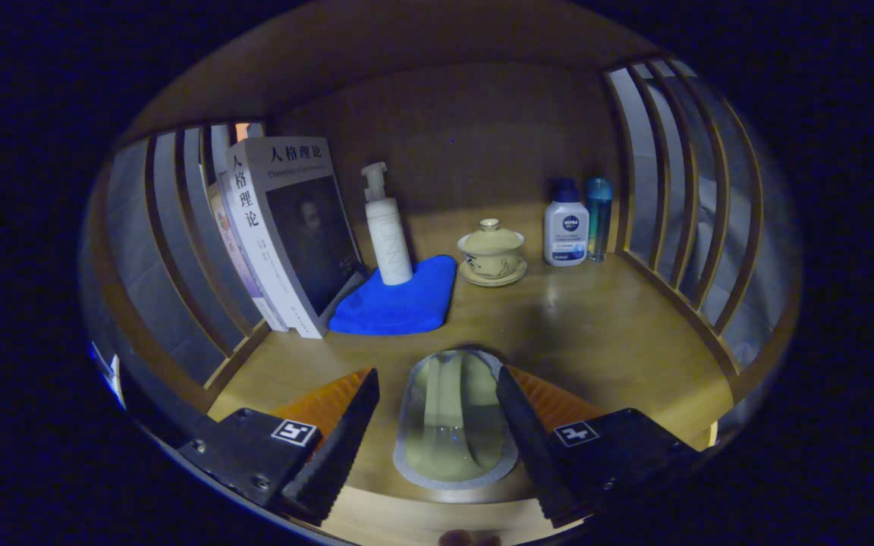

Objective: Pull open the drawer, take out the items inside it, and place them on the countertop above the cabinet.

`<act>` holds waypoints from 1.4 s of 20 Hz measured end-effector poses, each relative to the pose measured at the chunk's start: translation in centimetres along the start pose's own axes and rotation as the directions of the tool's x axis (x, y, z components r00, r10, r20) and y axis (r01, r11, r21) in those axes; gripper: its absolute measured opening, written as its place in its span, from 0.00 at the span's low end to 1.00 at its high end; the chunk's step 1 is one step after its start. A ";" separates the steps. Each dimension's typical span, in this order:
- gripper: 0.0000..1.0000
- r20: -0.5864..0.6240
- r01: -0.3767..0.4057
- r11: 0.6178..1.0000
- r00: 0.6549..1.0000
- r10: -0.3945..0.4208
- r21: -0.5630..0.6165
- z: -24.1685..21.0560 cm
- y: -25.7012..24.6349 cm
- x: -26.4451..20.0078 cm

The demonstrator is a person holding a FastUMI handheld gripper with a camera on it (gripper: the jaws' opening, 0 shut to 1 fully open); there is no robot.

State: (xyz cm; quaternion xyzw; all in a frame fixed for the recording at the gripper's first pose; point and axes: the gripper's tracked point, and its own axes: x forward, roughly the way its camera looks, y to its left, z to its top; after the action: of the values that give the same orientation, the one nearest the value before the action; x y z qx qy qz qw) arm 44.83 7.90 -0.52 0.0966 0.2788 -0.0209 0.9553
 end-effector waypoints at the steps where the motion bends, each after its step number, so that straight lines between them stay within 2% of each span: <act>1: 0.98 0.023 -0.003 1.000 1.000 0.003 0.004 0.3 -0.1 -0.3; 6: 0.98 0.101 -0.009 0.999 0.995 0.013 -0.045 1.8 0.5 -3.1; 9: 0.98 0.168 -0.041 0.997 0.984 0.050 -0.060 1.5 1.7 -6.4; 18: 0.98 0.286 -0.053 0.988 0.954 0.094 -0.148 -7.2 3.2 -16.7; 24: 0.98 0.366 -0.001 0.987 0.929 0.059 -0.158 -11.7 2.5 -21.6; 28: 0.98 0.361 0.017 0.986 0.931 0.045 -0.164 -15.9 2.3 -23.4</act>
State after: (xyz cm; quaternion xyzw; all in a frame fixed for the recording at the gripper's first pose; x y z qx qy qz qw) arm 16.88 12.92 -0.67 0.0139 0.0973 -0.0085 0.9951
